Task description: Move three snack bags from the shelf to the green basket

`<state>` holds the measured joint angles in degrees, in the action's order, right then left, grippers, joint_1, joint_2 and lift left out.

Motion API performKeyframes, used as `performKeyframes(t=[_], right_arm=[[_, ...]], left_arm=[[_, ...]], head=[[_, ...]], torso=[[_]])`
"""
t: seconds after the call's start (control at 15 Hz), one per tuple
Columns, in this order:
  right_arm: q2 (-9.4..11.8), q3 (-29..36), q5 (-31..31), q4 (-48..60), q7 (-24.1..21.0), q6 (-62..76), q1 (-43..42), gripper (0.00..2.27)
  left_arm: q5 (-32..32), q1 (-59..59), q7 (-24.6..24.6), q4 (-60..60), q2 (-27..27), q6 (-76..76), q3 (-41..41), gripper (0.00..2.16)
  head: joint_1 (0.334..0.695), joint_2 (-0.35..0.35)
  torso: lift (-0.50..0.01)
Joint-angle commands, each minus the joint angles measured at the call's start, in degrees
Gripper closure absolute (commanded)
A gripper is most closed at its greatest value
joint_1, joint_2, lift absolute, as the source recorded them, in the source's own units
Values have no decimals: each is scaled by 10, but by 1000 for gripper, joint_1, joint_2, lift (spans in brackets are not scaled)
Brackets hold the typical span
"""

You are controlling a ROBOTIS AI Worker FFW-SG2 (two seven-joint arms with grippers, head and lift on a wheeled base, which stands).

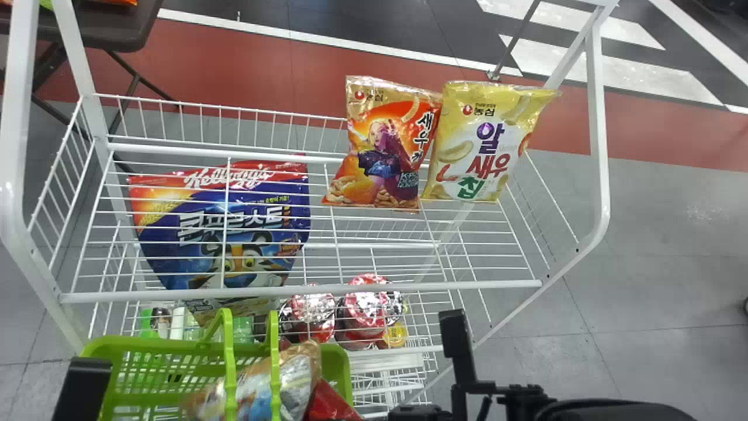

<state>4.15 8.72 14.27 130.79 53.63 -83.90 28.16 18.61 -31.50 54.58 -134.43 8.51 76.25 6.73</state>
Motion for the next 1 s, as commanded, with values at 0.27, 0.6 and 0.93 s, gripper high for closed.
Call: performKeyframes(t=[0.27,0.6,0.93], right_arm=[[2,-21,13,-91,27,-17,-54,1949],[12,-19,22,-113,28,-34,-65,-1],[12,6,9,-57,26,-11,-38,56]], left_arm=[[-1,1,-1,0,-1,0,6,1821],[-6,2,-2,0,-2,0,12,1821],[-7,1,-2,0,-1,0,14,1821]], head=[[695,-273],[695,-288],[695,-319]], torso=[[-47],[-47],[-47]])
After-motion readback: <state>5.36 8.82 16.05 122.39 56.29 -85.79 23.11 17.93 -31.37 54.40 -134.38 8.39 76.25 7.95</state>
